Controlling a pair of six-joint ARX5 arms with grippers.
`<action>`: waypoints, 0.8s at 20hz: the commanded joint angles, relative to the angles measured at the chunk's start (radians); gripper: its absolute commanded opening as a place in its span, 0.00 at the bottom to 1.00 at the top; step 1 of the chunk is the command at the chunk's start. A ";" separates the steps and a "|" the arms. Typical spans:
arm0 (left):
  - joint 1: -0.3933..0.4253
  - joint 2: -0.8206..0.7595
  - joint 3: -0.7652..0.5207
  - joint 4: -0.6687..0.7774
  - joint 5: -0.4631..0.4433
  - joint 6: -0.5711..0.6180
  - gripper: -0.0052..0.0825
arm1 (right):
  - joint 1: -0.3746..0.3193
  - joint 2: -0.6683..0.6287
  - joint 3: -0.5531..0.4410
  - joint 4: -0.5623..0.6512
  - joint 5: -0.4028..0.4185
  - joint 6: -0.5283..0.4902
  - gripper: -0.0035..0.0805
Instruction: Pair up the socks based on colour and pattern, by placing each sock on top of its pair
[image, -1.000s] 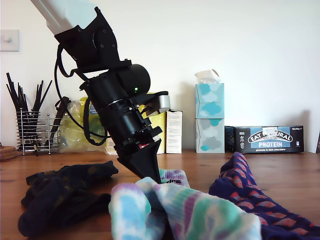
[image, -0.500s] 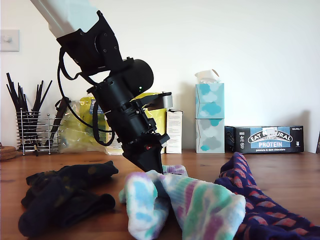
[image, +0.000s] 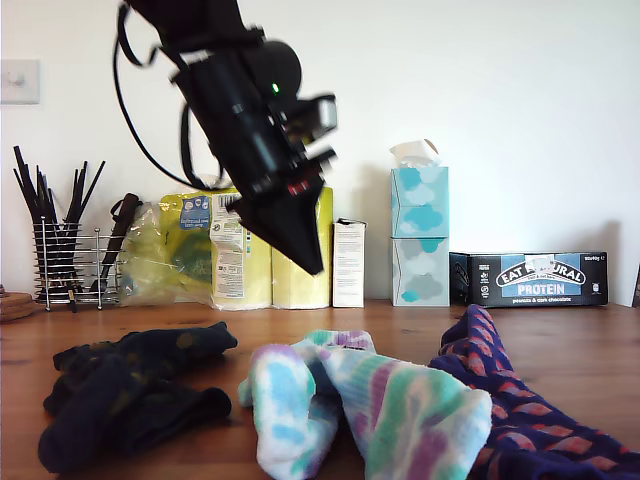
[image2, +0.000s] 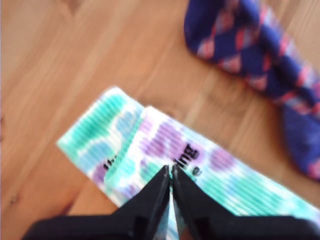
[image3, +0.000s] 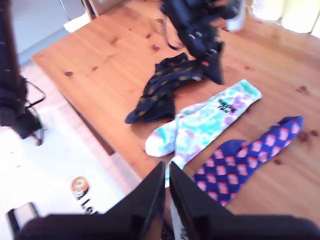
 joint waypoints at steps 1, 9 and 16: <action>0.029 -0.018 -0.019 -0.023 0.022 -0.005 0.03 | 0.003 0.011 0.002 0.027 0.028 -0.008 0.03; 0.142 -0.277 -0.359 0.131 0.042 -0.048 0.03 | 0.003 0.064 0.002 0.077 0.084 -0.030 0.03; 0.250 -0.483 -0.728 0.299 -0.014 -0.226 0.03 | 0.003 0.135 0.002 0.097 0.080 -0.061 0.03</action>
